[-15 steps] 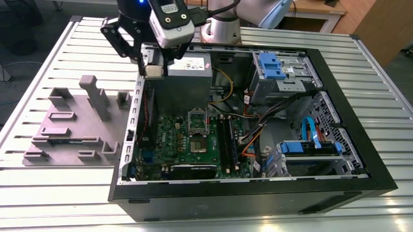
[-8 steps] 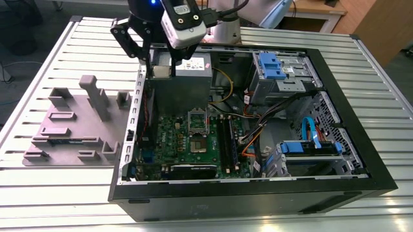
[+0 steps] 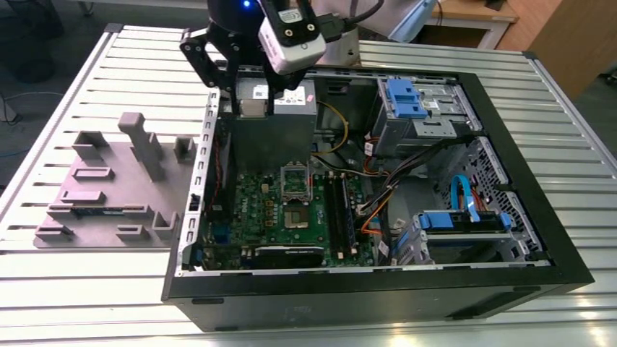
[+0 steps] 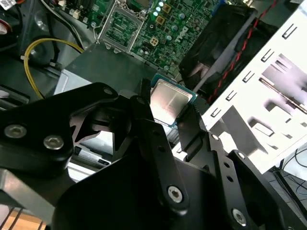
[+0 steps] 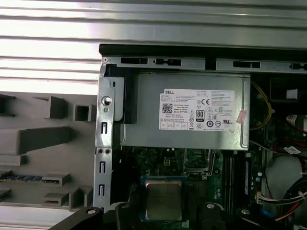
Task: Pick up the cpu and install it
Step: 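Pick up the cpu and move it towards the insertion slot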
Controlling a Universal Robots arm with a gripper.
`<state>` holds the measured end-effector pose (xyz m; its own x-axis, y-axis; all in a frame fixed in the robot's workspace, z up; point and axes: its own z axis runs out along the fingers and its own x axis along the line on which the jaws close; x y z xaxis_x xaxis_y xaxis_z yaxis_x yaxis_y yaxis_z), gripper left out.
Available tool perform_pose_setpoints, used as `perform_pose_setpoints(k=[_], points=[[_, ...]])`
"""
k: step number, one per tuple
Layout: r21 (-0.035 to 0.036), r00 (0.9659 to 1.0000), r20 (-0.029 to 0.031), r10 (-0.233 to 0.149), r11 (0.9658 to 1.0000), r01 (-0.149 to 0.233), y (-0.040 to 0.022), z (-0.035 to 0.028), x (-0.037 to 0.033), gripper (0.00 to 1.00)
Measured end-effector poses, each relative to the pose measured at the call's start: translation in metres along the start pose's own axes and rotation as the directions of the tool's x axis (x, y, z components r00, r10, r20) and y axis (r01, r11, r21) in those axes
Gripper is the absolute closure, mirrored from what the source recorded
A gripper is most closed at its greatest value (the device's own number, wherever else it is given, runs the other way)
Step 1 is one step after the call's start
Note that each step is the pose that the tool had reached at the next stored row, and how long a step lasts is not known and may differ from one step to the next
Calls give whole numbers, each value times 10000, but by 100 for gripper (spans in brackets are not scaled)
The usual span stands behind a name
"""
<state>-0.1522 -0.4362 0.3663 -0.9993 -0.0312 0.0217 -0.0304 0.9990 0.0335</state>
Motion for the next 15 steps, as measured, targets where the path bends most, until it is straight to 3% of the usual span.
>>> perform_pose_setpoints(k=[15], points=[[0,10000,0,0,10000,0,-18,-4,-249,53]])
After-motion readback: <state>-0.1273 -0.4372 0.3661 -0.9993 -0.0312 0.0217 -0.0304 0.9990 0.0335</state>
